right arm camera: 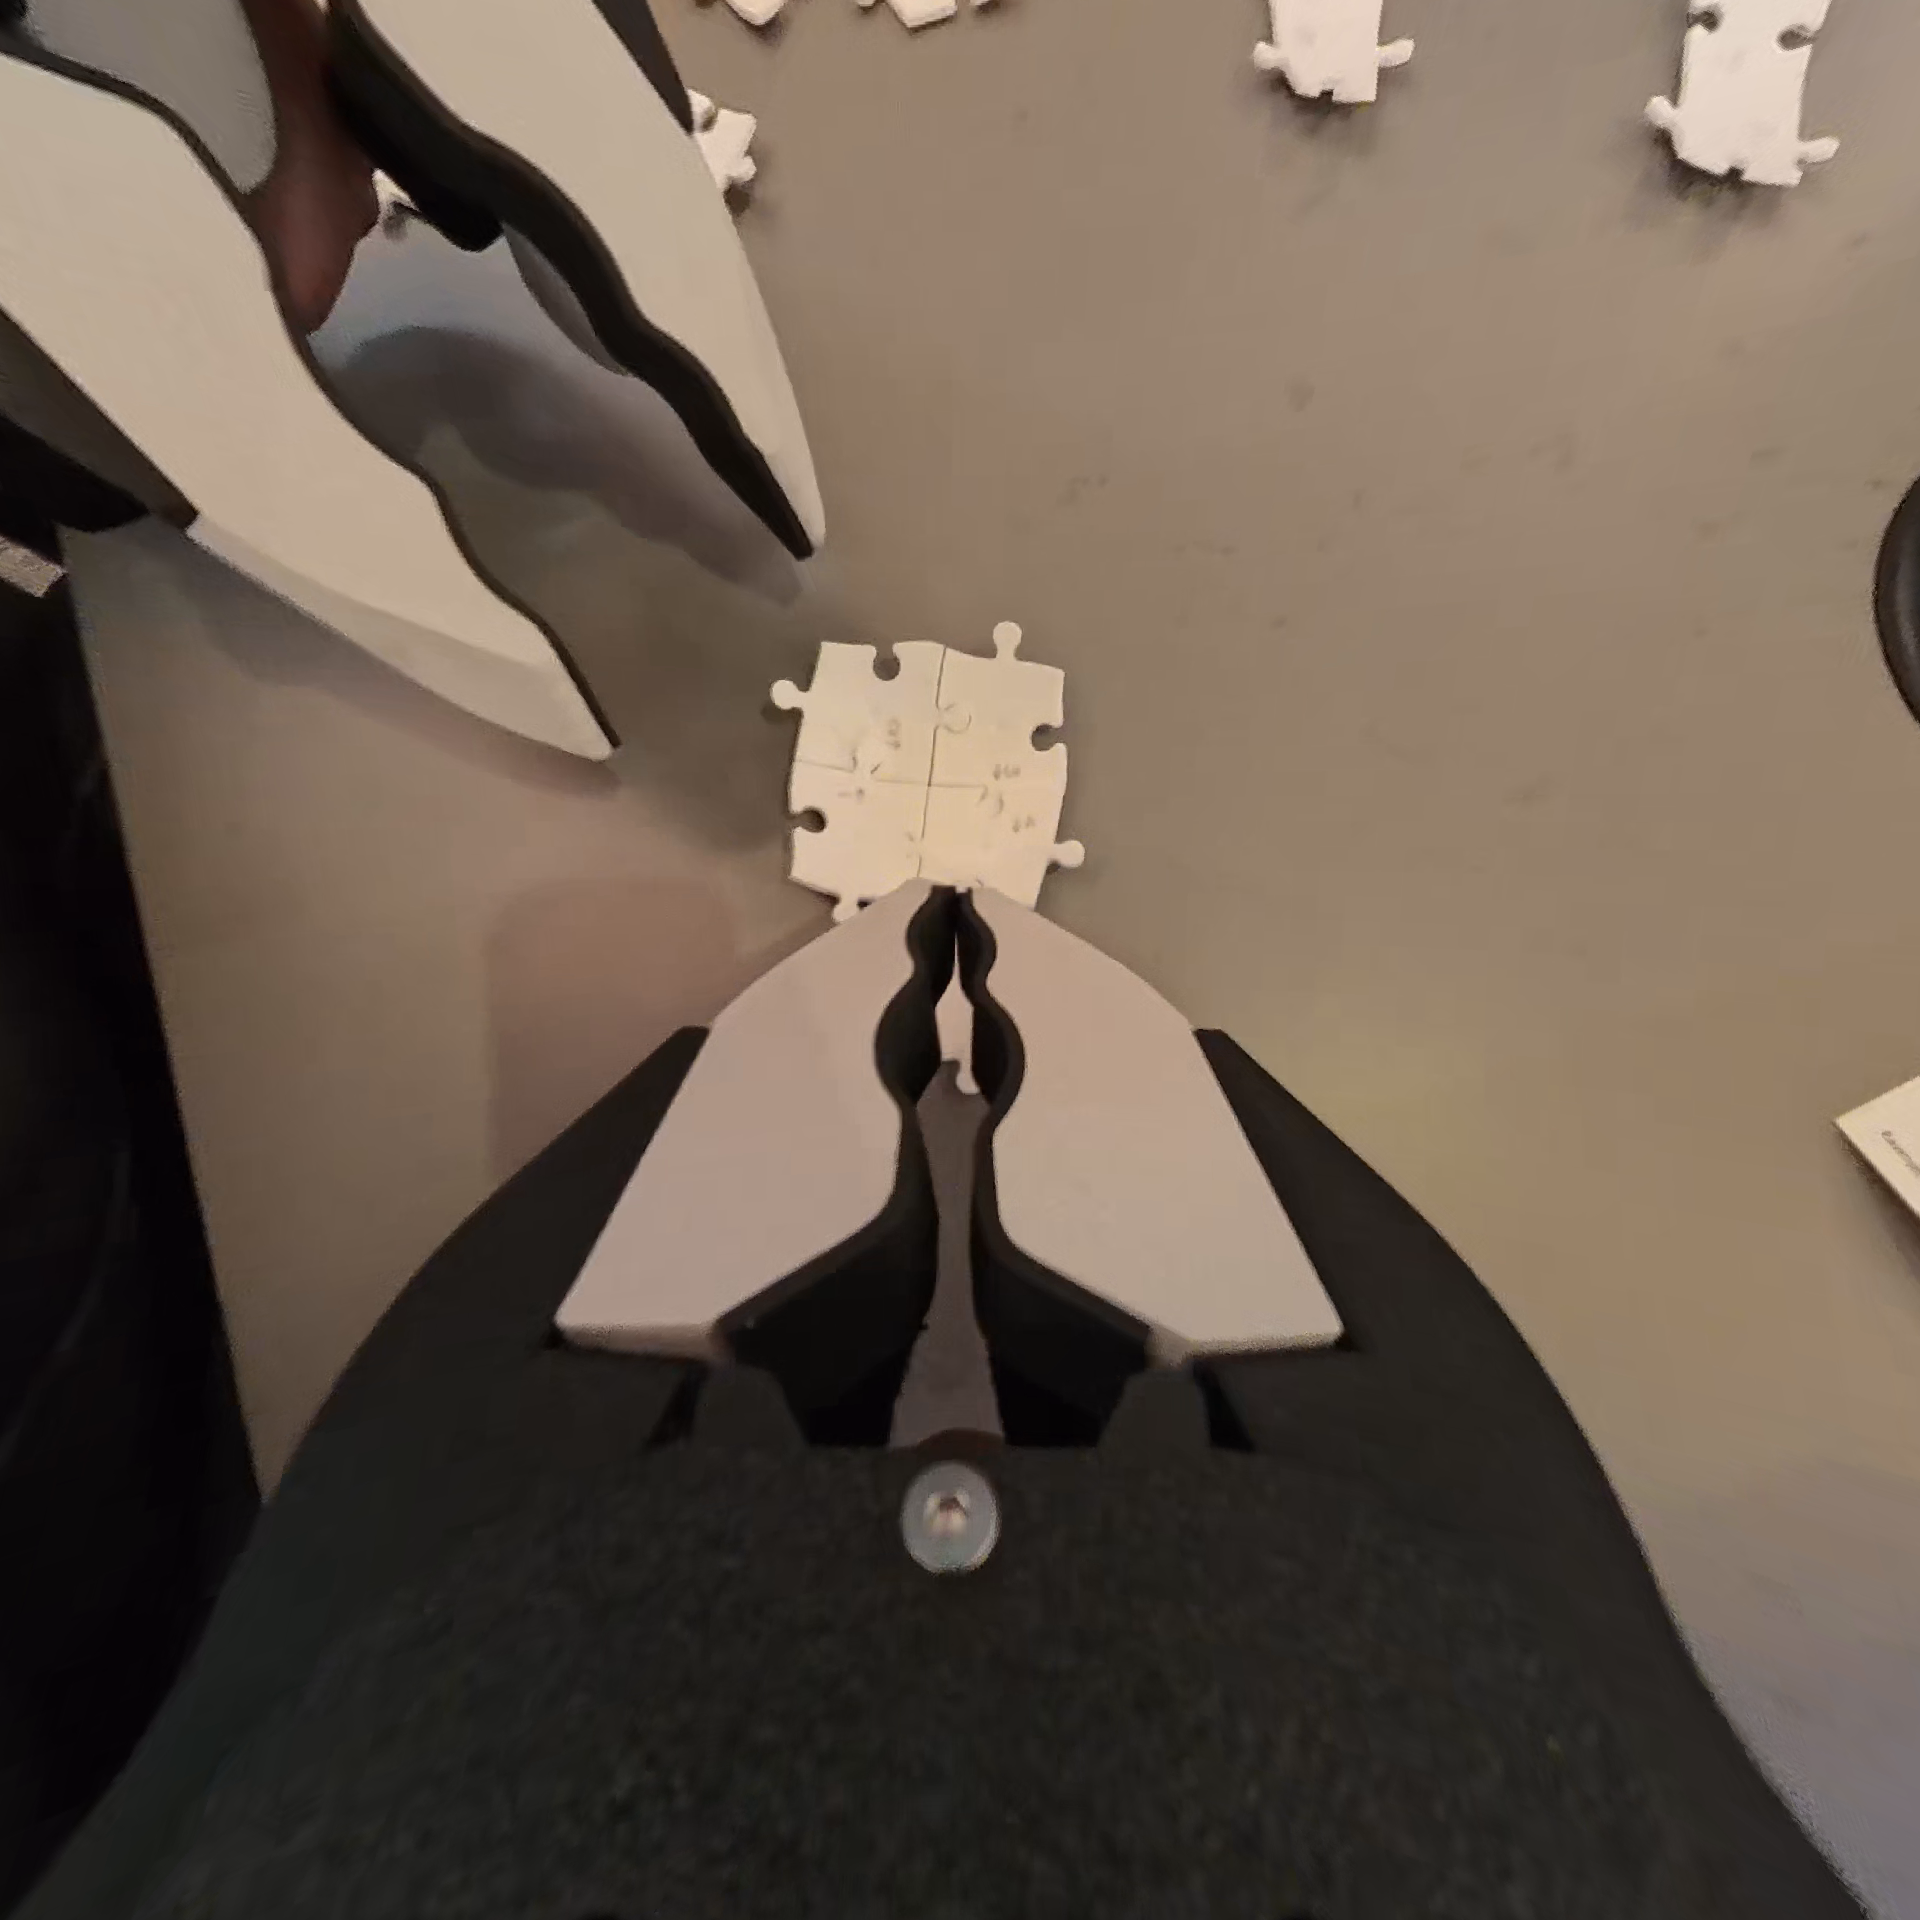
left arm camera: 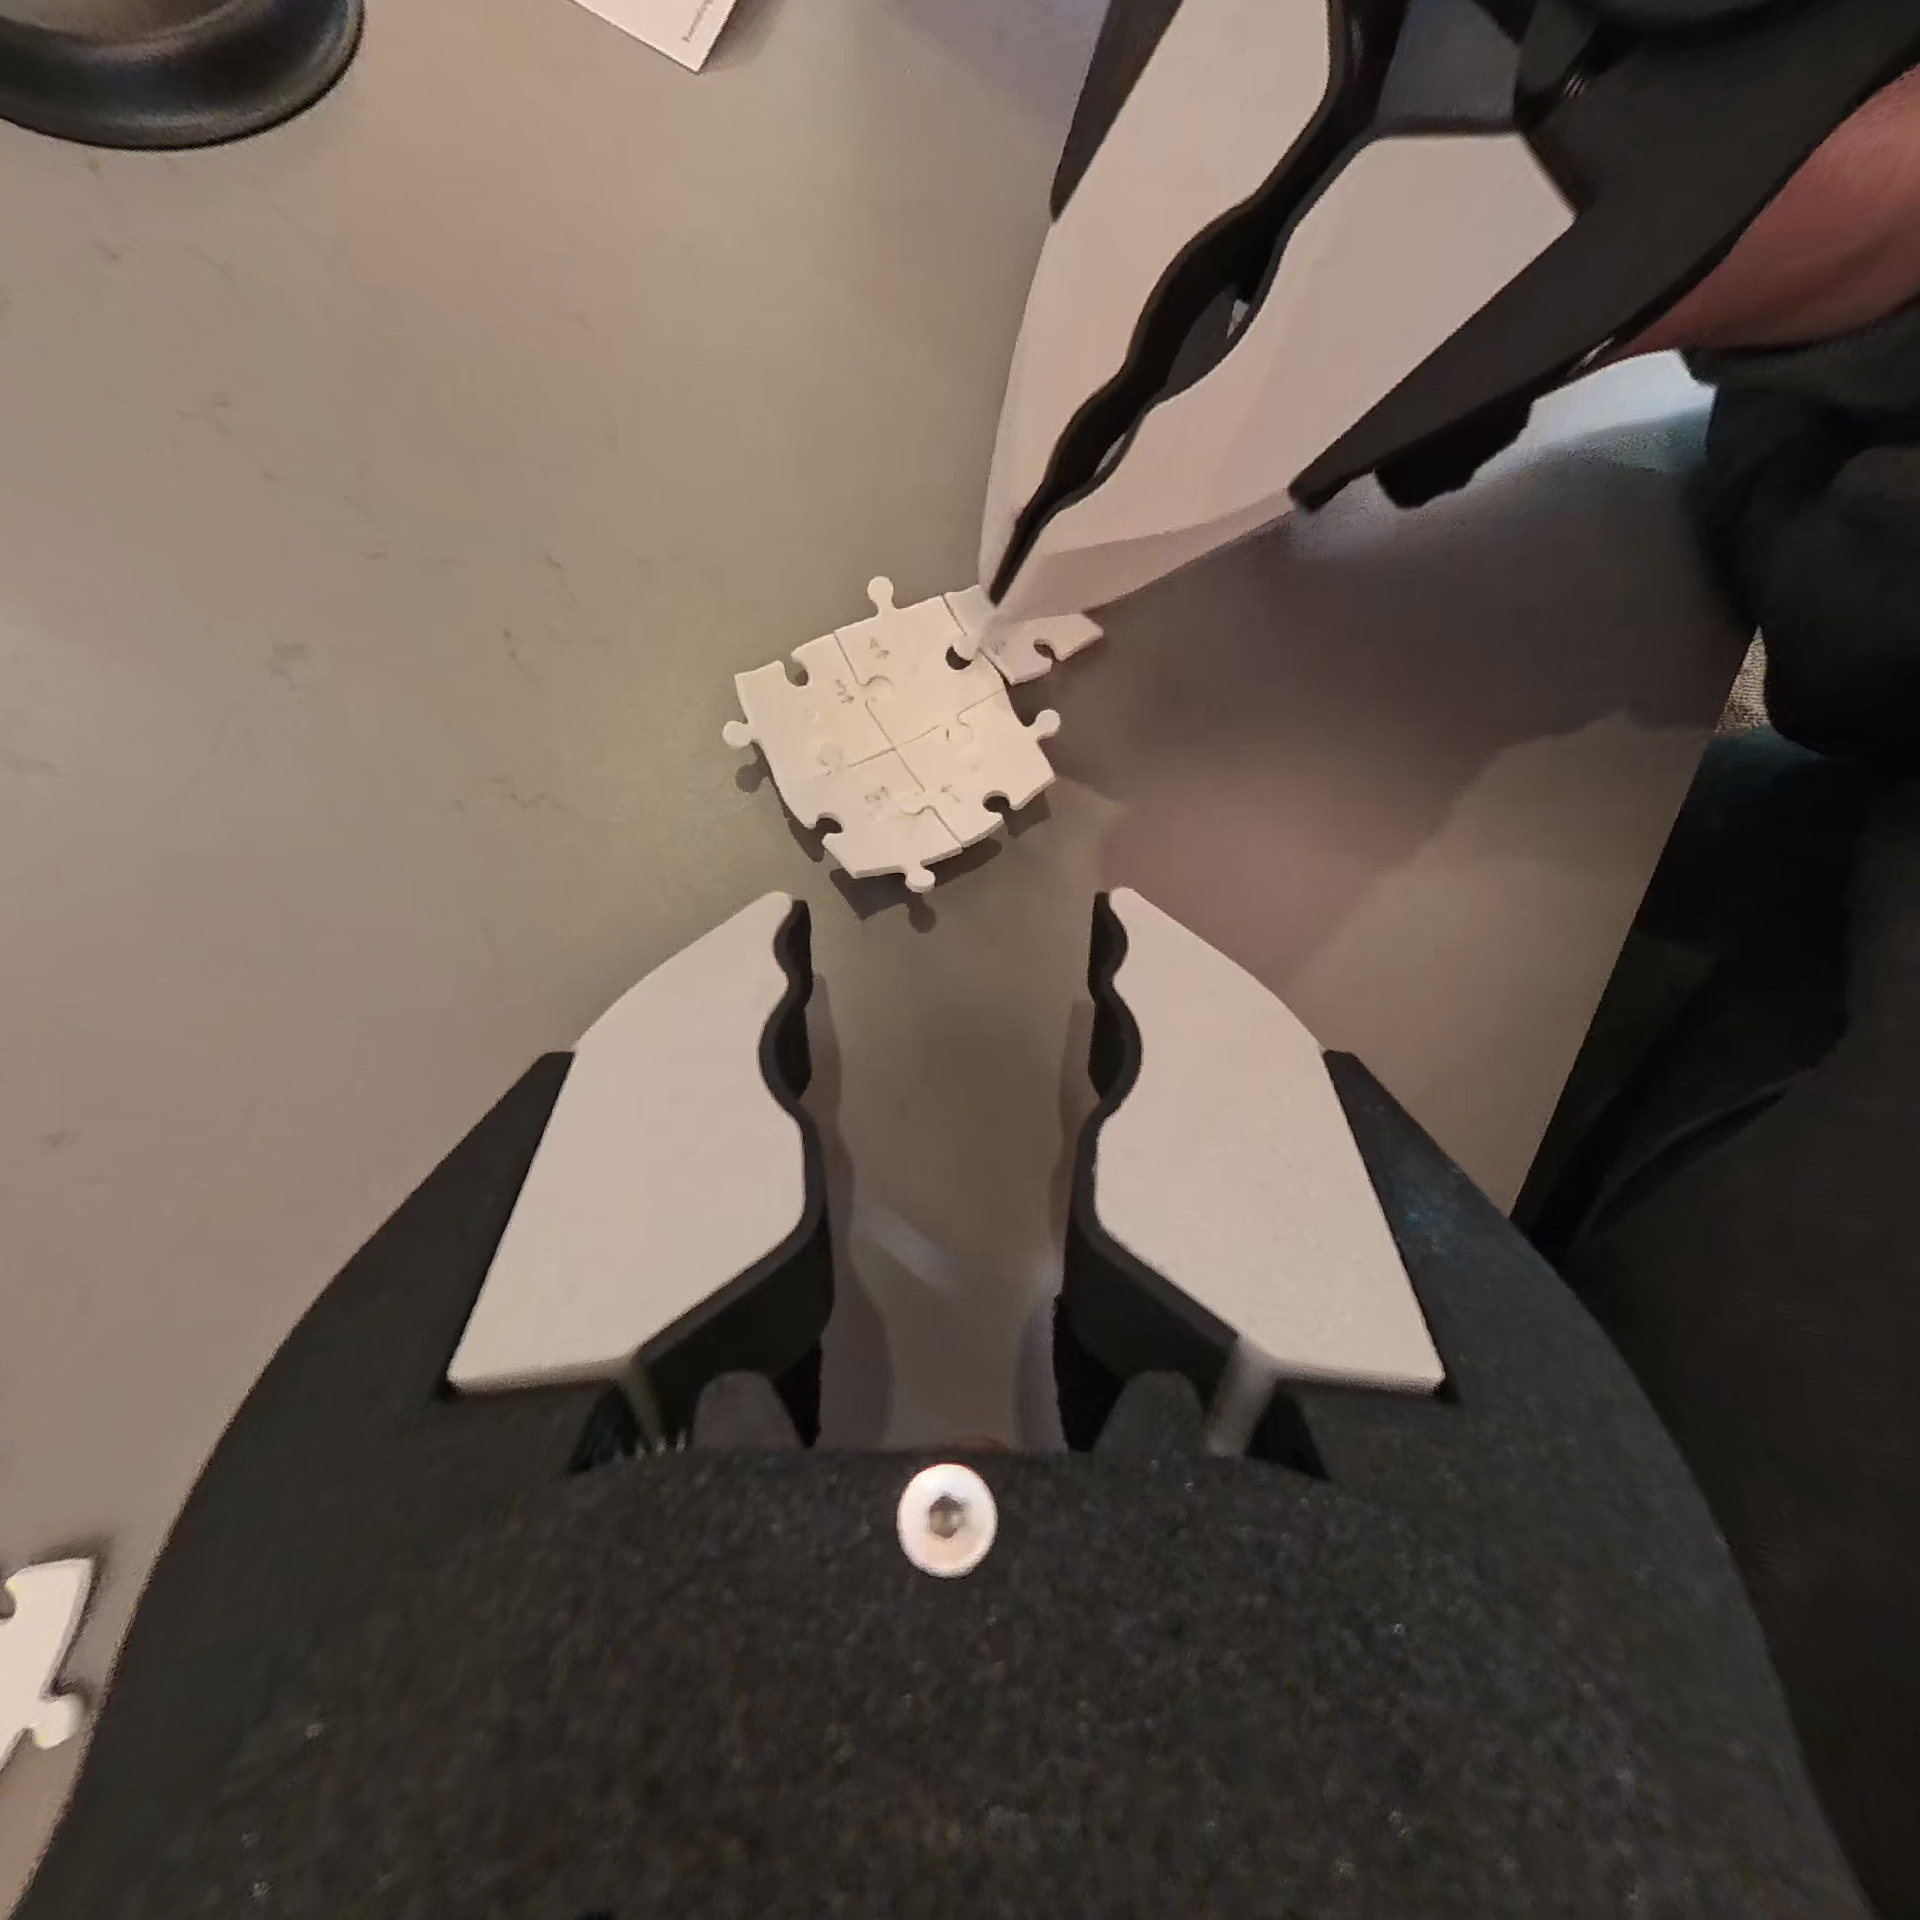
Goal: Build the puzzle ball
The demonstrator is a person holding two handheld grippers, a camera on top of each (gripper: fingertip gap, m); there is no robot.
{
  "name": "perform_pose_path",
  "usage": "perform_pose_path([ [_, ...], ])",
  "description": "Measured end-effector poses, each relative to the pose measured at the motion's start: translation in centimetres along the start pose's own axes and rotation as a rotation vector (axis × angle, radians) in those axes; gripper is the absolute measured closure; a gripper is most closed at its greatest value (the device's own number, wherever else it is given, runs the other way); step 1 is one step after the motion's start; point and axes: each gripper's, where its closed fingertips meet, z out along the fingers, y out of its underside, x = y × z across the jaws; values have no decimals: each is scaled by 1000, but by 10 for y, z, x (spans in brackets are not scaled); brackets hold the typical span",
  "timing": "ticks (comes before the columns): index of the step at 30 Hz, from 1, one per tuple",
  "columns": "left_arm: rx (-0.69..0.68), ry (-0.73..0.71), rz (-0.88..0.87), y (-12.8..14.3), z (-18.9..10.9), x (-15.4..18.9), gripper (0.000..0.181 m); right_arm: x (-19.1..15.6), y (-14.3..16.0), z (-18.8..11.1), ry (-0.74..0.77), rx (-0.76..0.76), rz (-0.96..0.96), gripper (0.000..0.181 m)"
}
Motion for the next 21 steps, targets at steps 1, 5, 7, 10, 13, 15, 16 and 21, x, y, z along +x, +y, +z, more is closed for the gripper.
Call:
perform_pose_path([
  [1, -2, 2, 0, 0, 0, 0, 130, 0, 1, 3, 10, -1, 9, 181],
  [5, -3, 7, 5, 0, 1, 2, 130, 1, 4, 7, 34, 3, 27, 181],
  [7, -5, 3, 8, 1, 1, 1, 130, 0, 2, 6, 41, 16, 30, 181],
  [10, -7, 2, 11, 1, 0, 2, 130, 0, 2, 4, 54, 11, 37, 181],
  [13, -9, -20, 20, 2, -3, -1, 130, -1, 3, 2, 70, -2, 31, 181],
  [15, -4, -33, 23, 2, -7, -2, 130, -1, 4, 1, 77, -14, 32, 181],
  [16, 0, -37, 23, 2, -9, -3, 130, -2, 4, 1, 78, -13, 31, 181],
  [21, 12, -51, 33, 4, -20, -2, 130, 0, 3, 6, 86, -22, 27, 181],
])
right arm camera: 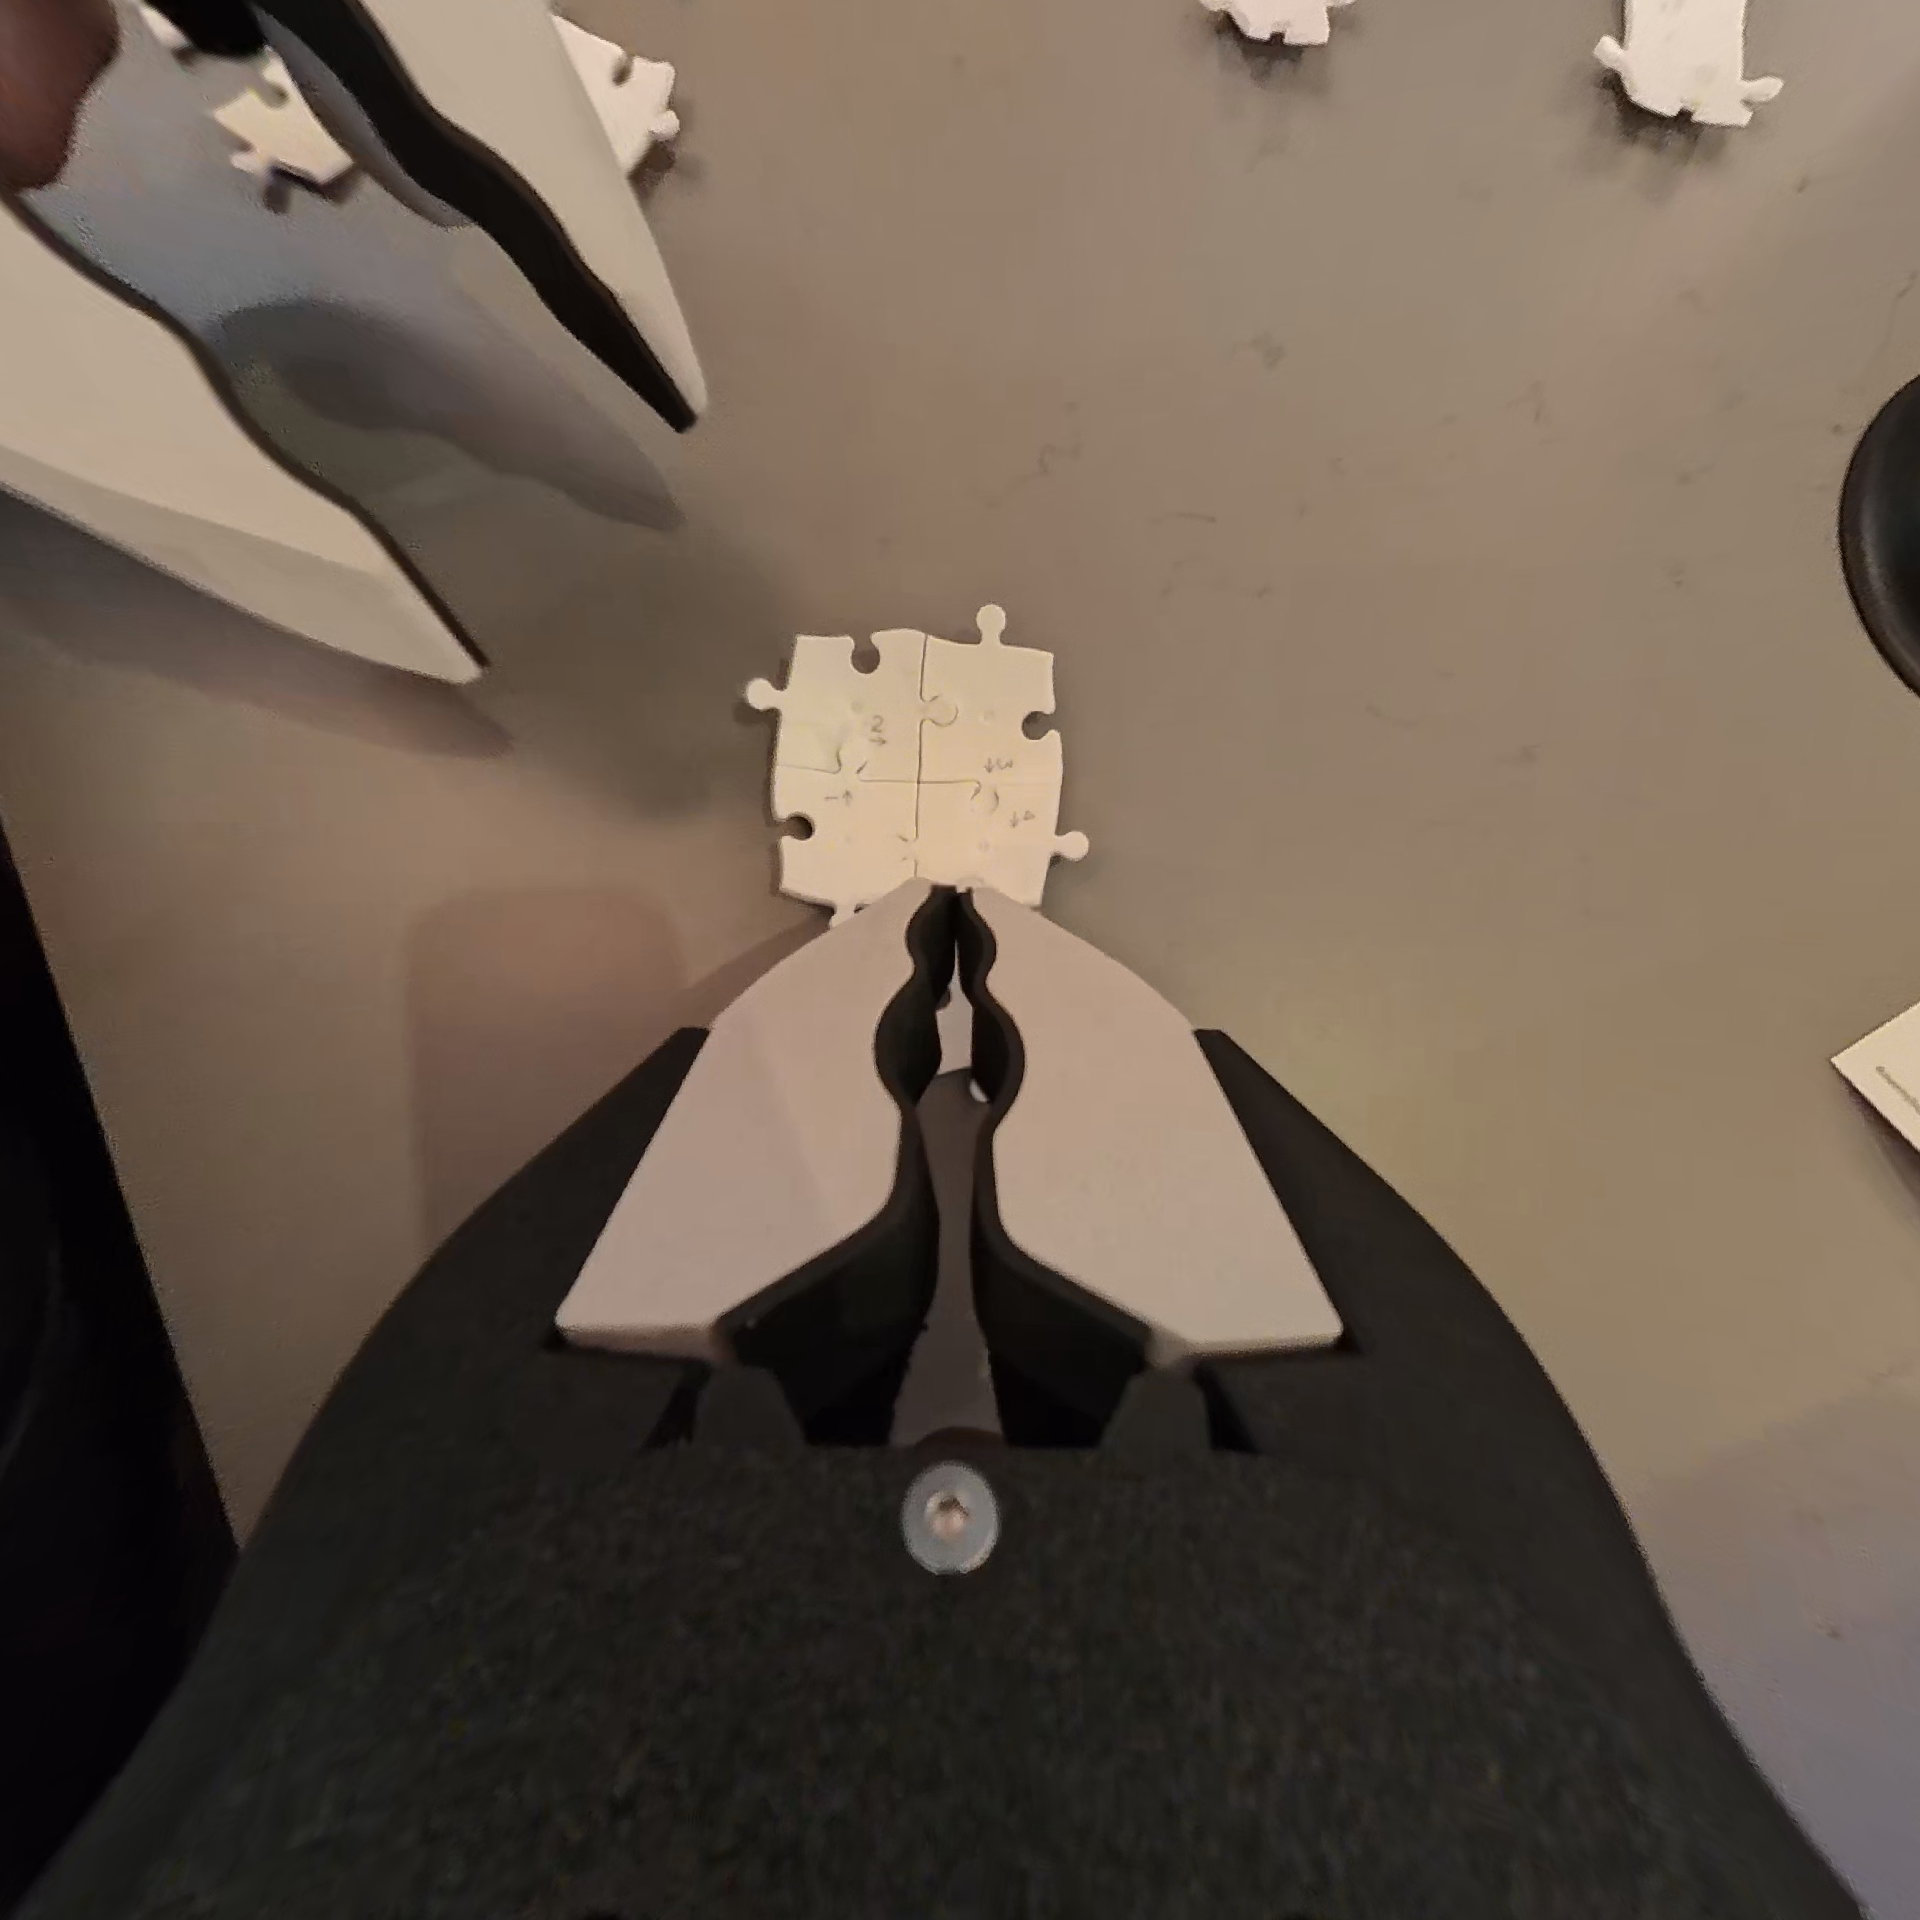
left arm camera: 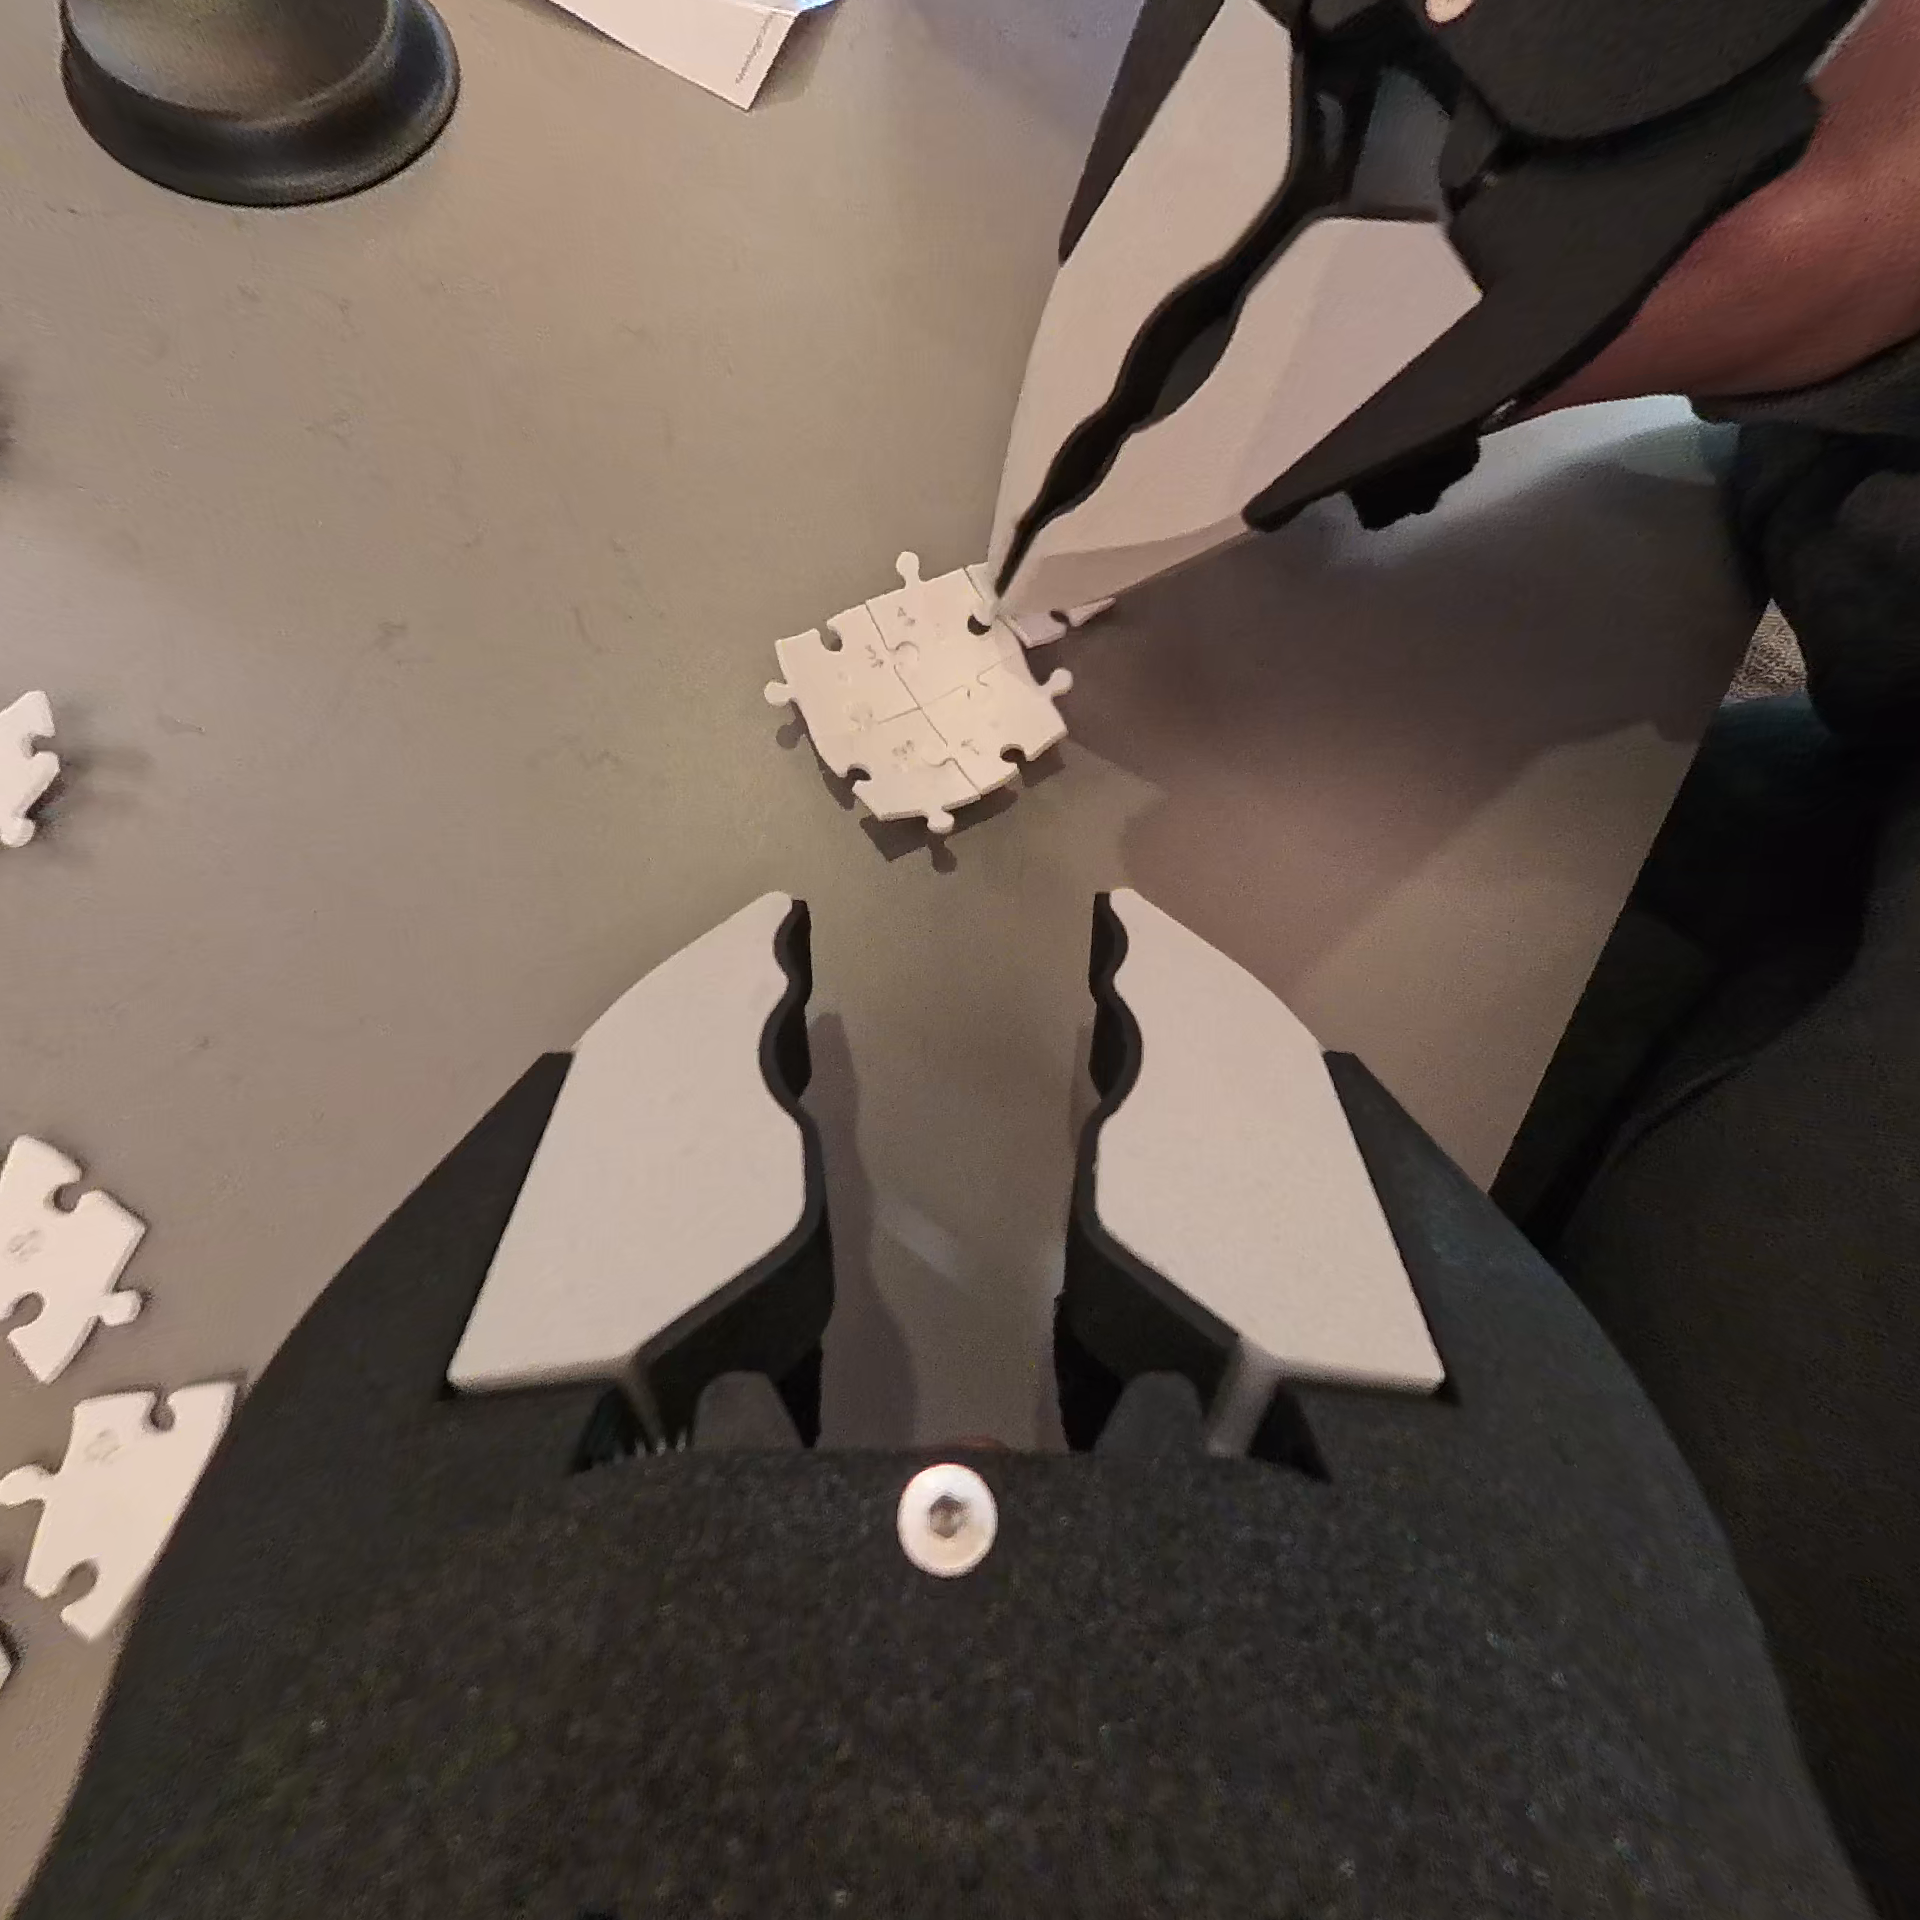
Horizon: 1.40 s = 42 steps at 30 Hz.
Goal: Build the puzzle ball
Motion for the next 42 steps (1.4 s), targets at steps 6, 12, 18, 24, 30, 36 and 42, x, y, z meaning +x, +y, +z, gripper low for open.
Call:
perform_pose_path([
  [6, 5, -2, 5, 2, -6, 1, 130, 3, 7, 10, 1, -55, -2, 181],
  [12, 10, 12, 8, 2, -8, 3, 130, 4, 7, 11, -6, -78, -1, 181],
  [18, 10, 18, 12, 1, -7, 5, 130, 4, 8, 11, 11, -144, -26, 181],
  [24, 10, 15, 10, 2, -7, 5, 130, 8, -3, -3, 18, -48, 19, 181],
  [30, 9, 21, 5, 2, -6, 4, 130, 7, -1, -19, 21, -16, 51, 181],
  [36, -8, 18, 23, 5, -3, 7, 130, -3, 3, -1, 15, -69, 24, 181],
  [42, -9, 16, 26, 5, -4, 7, 130, 0, 7, 11, 52, -129, -3, 181],
])
